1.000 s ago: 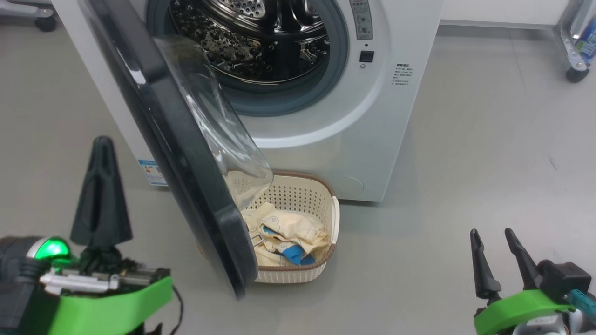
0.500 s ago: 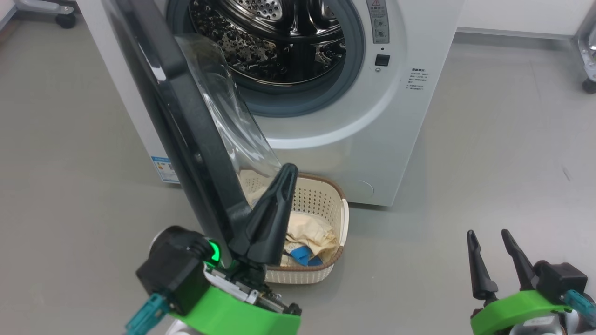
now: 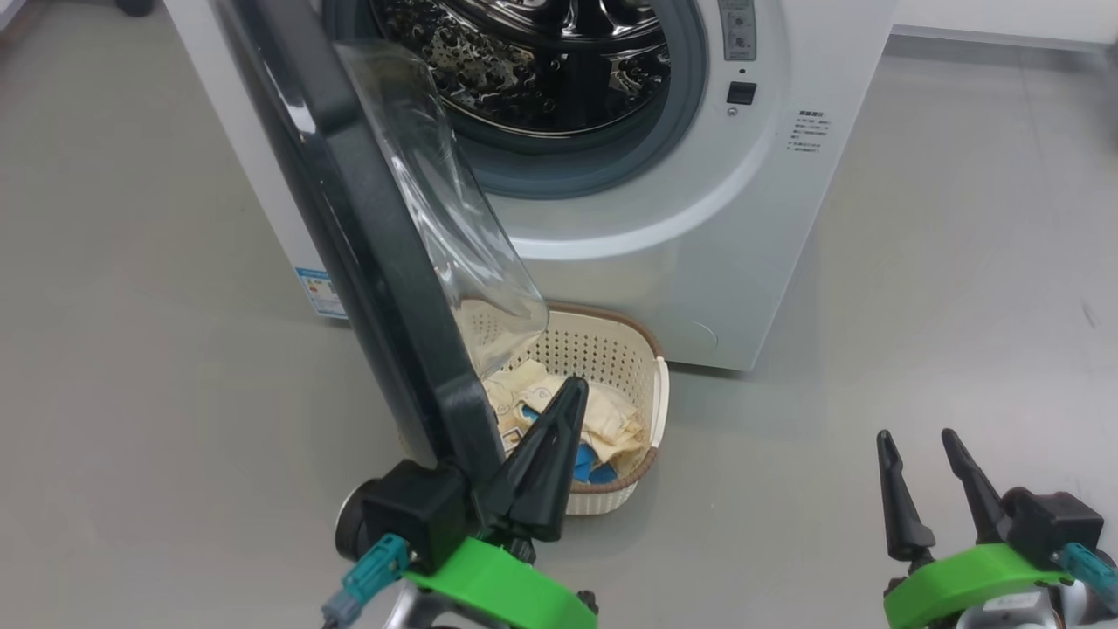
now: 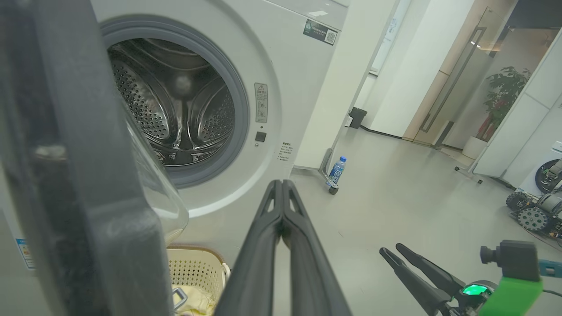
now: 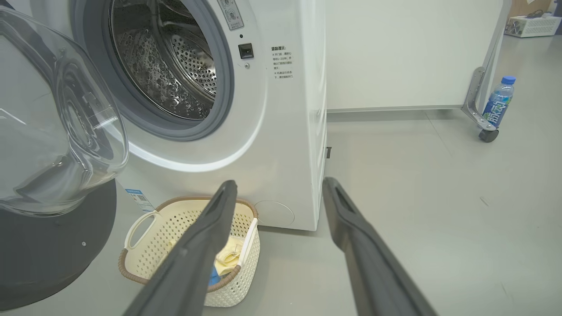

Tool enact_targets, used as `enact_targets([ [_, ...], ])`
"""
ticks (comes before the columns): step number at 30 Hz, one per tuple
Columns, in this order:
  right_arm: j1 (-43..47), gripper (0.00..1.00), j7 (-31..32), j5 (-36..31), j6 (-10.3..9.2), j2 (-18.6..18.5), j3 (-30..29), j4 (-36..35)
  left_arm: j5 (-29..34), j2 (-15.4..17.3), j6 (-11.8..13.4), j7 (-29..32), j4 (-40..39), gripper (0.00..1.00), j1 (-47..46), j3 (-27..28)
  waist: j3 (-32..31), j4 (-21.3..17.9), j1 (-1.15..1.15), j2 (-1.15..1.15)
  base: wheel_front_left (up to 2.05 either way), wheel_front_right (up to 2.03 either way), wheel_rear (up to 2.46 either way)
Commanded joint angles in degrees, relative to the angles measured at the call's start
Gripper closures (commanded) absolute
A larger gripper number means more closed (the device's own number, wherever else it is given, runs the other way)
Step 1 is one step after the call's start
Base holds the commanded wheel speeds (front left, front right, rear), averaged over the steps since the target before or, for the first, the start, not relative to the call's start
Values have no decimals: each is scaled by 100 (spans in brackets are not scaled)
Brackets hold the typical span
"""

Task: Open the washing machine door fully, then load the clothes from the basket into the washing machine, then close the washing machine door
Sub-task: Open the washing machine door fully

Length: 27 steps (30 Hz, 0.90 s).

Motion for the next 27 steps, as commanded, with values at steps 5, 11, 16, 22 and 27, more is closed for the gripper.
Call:
enact_targets([
  [5,-276,0,-54,0,21,-115,107,-169,-25,17,40,57,-107,100,-43,53,122,203,0,0,0,0,0],
  [11,-357,0,-54,-1,21,-162,130,-160,-101,12,67,-5,-26,100,-18,-17,235,404,0,0,0,0,0],
  [16,-395,0,-54,-27,21,-173,167,-160,-208,4,142,-141,106,100,-62,-6,278,495,0,0,0,0,0],
  [22,-433,0,-54,-18,21,-209,194,-156,-260,1,219,-242,252,100,-117,11,321,541,0,0,0,0,0],
  [27,-436,0,-54,-22,21,-240,200,-161,-274,-2,296,-350,358,100,-172,24,368,568,0,0,0,0,0],
])
